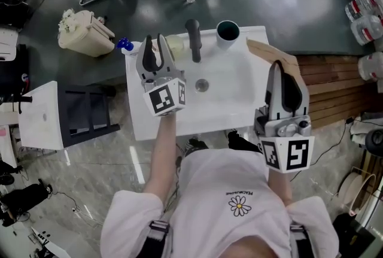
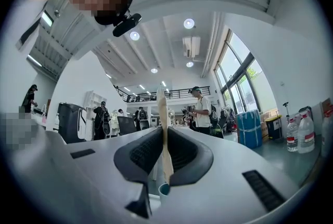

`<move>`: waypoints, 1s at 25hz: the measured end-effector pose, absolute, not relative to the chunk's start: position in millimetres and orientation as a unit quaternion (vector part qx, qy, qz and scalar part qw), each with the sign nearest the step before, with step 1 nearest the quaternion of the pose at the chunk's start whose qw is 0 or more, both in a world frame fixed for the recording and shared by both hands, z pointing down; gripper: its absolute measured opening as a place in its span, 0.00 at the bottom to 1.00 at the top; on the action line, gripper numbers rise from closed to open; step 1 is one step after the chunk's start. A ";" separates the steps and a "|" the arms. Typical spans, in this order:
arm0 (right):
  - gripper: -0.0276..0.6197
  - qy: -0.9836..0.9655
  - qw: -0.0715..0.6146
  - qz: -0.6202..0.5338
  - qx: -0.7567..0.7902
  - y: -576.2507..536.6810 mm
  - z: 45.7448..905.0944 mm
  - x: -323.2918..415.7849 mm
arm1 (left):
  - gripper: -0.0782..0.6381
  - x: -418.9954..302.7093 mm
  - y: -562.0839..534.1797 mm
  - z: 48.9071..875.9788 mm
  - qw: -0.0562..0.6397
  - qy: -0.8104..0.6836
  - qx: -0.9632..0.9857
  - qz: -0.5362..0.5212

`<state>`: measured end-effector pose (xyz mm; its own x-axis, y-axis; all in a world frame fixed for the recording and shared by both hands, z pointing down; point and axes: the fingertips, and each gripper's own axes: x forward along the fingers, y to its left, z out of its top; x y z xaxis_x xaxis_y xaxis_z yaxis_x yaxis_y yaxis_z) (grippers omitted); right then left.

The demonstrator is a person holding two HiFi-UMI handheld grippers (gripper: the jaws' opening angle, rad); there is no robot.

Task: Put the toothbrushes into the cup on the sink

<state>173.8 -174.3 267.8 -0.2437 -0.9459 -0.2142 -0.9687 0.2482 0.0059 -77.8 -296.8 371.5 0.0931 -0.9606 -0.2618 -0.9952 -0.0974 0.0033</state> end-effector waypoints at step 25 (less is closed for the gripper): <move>0.09 0.809 0.139 0.084 -0.566 -178.8 245.6 145.2 | 0.13 -42.5 -176.4 226.7 0.145 0.646 -0.743 0.097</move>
